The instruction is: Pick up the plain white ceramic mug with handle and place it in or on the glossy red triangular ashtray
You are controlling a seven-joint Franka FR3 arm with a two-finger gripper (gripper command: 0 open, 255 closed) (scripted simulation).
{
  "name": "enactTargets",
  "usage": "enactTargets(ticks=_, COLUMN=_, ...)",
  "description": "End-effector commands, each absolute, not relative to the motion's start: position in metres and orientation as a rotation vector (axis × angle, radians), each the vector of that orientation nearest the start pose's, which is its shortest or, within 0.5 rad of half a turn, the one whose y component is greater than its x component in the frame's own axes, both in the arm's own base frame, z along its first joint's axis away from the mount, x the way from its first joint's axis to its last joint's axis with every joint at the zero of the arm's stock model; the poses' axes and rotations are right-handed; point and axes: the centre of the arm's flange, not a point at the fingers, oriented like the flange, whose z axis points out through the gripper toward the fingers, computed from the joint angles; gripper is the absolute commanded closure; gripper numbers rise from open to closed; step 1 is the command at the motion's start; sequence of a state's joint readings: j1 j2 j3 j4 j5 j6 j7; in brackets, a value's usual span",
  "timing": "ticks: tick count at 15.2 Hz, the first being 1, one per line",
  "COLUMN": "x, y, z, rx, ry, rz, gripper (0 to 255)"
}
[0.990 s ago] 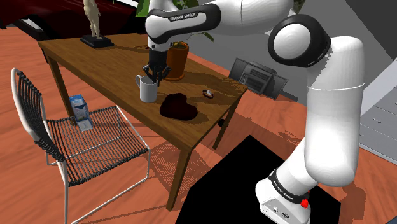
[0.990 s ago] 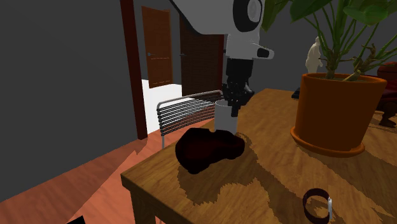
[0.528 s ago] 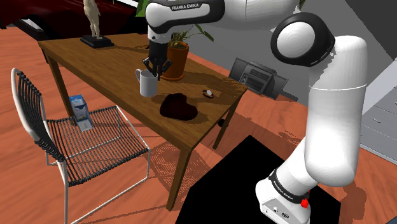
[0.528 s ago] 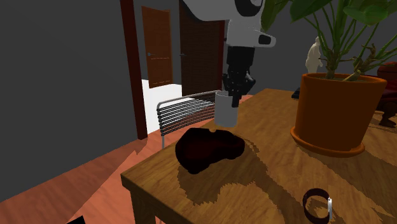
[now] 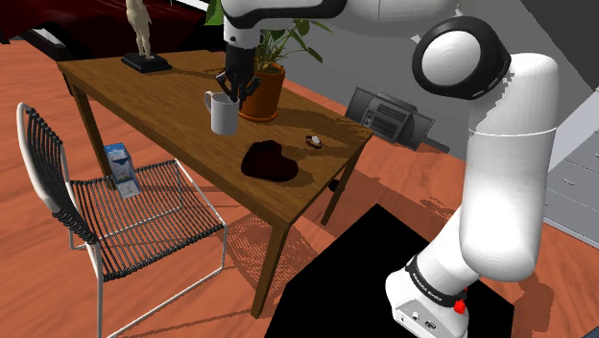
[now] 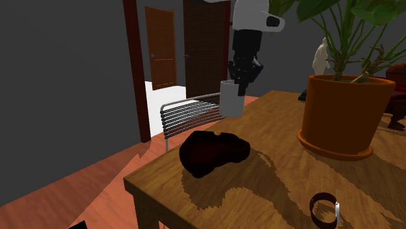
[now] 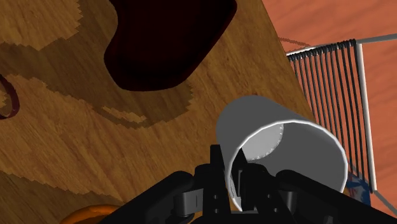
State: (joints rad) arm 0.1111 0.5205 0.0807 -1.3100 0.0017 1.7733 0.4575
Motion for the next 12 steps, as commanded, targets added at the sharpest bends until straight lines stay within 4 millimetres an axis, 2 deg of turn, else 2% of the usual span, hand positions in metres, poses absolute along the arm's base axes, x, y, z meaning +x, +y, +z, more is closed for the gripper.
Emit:
enactTargets(ticks=1, x=0.692, y=0.123, z=0.446, rx=-3.088, ry=0.429, rz=0.103, gripper=255)
enactTargets(ticks=8, x=0.692, y=0.123, z=0.483, rx=-3.088, ry=0.429, rz=0.103, gripper=255)
enactTargets(ticks=12, x=0.644, y=0.106, z=0.496, rx=-3.088, ry=0.429, rz=0.103, gripper=255)
